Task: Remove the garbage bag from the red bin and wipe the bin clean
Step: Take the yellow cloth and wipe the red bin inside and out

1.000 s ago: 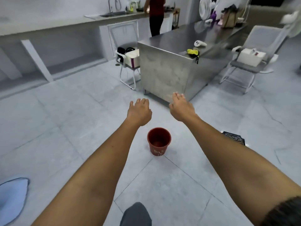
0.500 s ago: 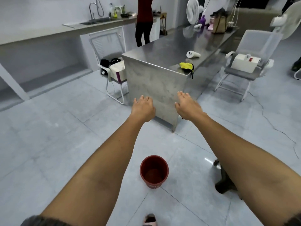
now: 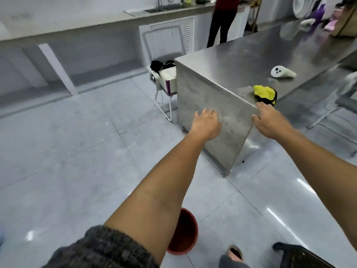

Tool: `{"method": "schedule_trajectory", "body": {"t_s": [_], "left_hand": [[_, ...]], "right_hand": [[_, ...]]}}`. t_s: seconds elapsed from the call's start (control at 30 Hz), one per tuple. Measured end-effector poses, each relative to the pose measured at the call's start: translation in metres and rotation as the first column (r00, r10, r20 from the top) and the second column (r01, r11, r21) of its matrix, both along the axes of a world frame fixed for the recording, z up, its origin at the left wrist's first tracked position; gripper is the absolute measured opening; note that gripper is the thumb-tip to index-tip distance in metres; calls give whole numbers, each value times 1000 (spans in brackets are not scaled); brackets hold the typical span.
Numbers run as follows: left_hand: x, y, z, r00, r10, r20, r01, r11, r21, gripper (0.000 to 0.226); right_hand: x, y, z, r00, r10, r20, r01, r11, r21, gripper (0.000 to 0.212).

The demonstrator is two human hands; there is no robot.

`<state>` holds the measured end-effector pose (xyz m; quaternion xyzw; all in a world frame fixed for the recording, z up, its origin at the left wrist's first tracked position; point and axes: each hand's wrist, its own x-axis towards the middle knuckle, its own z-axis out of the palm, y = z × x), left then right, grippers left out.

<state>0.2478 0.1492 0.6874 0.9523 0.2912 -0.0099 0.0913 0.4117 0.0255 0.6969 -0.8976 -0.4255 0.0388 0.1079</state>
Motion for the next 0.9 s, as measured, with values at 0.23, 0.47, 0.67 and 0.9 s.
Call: {"method": "schedule_trajectory", "body": {"t_s": [0.23, 0.47, 0.67, 0.9], "left_hand": [[112, 7, -12, 986, 165, 18, -161, 976, -146, 49], [213, 38, -30, 976, 205, 76, -187, 962, -199, 52], [290, 59, -51, 967, 238, 91, -213, 952, -220, 41], [356, 66, -70, 948, 304, 98, -244, 887, -392, 51]], "right_hand": [[130, 42, 1, 992, 122, -23, -121, 992, 28, 35], [233, 93, -26, 980, 194, -46, -193, 981, 20, 24], [313, 123, -58, 979, 187, -87, -193, 978, -73, 37], [388, 156, -90, 957, 221, -187, -249, 957, -146, 43]]}}
